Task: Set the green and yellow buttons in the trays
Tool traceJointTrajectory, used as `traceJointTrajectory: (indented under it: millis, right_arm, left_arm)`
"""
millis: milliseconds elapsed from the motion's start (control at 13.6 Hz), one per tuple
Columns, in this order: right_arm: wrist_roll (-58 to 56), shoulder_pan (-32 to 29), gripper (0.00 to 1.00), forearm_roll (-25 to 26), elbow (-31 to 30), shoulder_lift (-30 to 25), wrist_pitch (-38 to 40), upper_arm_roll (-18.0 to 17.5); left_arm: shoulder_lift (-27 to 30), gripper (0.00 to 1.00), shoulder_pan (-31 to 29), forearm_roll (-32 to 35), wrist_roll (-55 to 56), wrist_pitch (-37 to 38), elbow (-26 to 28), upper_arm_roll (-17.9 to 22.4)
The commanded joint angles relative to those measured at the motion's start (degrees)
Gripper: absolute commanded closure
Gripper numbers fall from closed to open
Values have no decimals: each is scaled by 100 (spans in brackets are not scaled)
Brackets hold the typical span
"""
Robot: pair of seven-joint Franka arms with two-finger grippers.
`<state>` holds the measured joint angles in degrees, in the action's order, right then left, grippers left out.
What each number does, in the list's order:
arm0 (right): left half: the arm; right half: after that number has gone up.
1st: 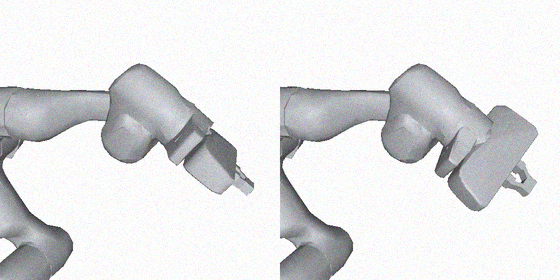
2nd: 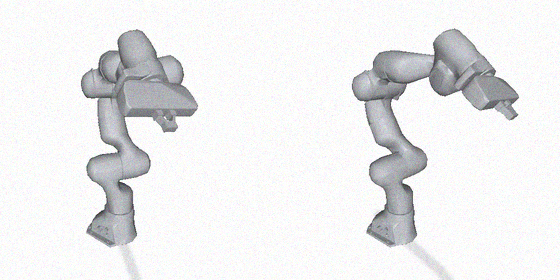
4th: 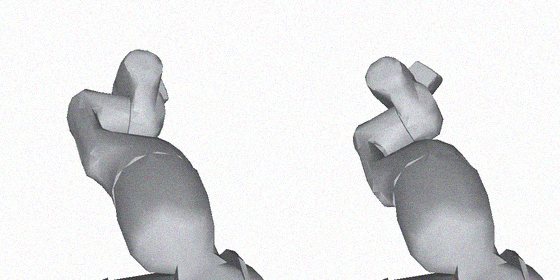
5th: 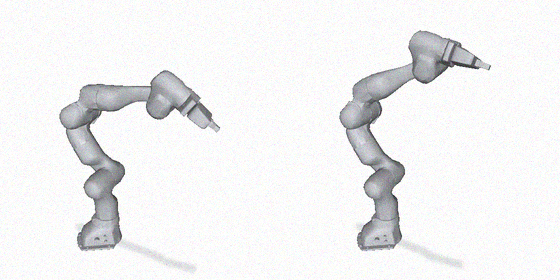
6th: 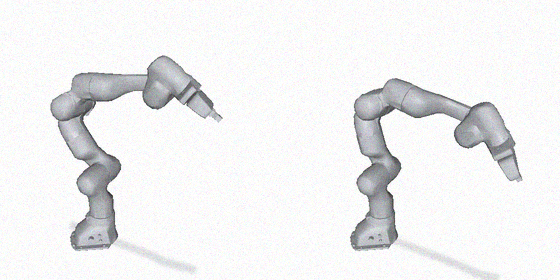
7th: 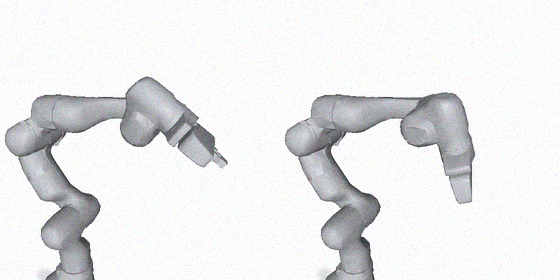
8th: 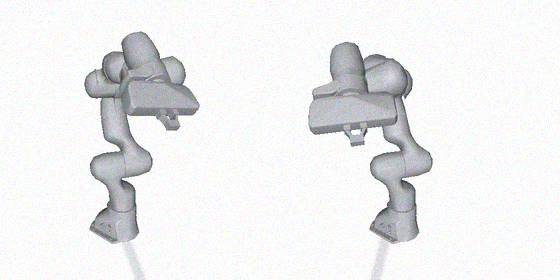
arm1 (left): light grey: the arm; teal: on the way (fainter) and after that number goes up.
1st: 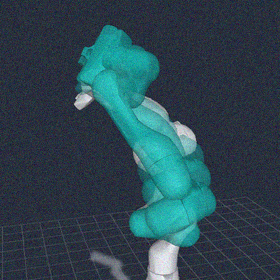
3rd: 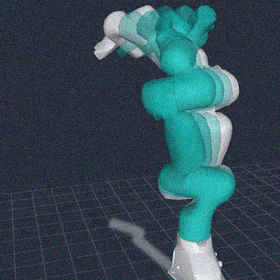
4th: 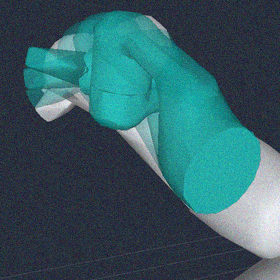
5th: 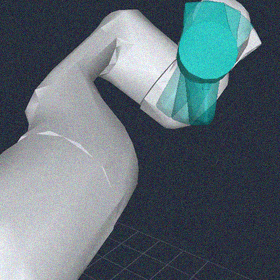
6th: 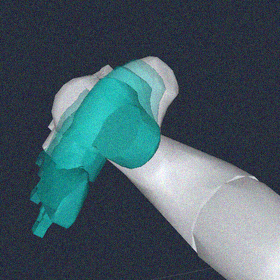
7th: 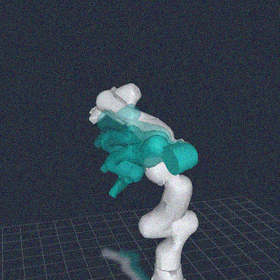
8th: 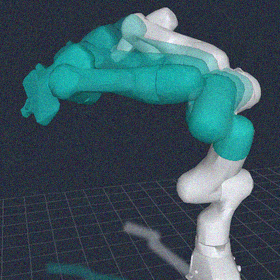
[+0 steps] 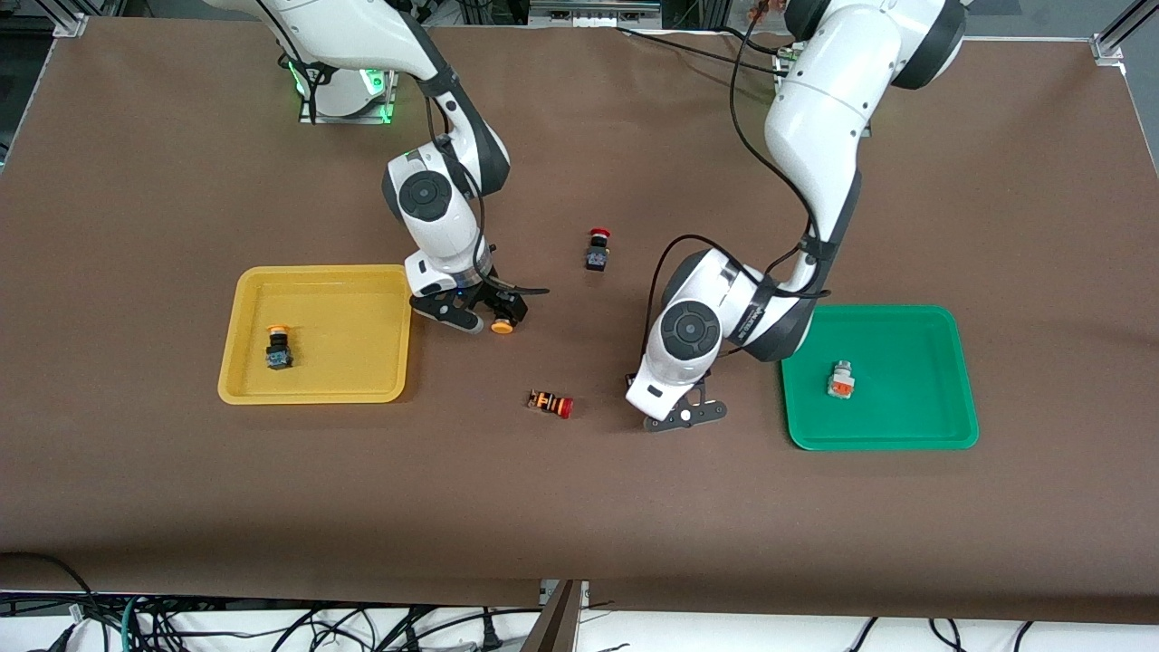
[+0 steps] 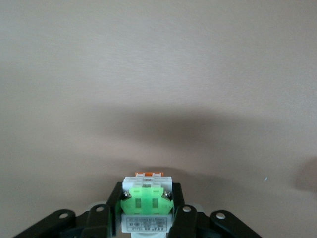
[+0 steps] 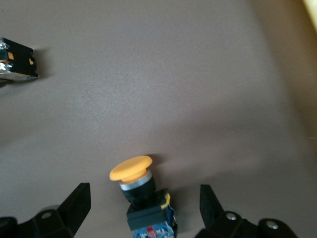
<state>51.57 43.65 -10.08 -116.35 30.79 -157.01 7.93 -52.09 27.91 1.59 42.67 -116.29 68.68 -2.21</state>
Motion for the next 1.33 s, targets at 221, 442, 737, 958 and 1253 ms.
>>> traceJointTrajectory:
  millis: [221,442,737,958,1253]
  right_arm:
    - [152,241,24,-3,51,234,-259,94]
    - [134,346,73,6,51,296,-260,138]
    - [20,329,100,146,60,235,-242,234]
    - [-644,329,100,234,112,7,151,646]
    - [-2297,294,100,199,622,-275,1557,1516]
  left_arm:
    - [928,100,-917,113,-2249,1730,110,19]
    - [973,98,-1681,279,-3840,2014,268,36]
    - [982,94,-2675,509,-5530,1726,751,-17]
    - [1174,91,-3229,500,-6505,193,1916,-25]
    - [1367,0,-3425,491,-6913,-588,2431,-86]
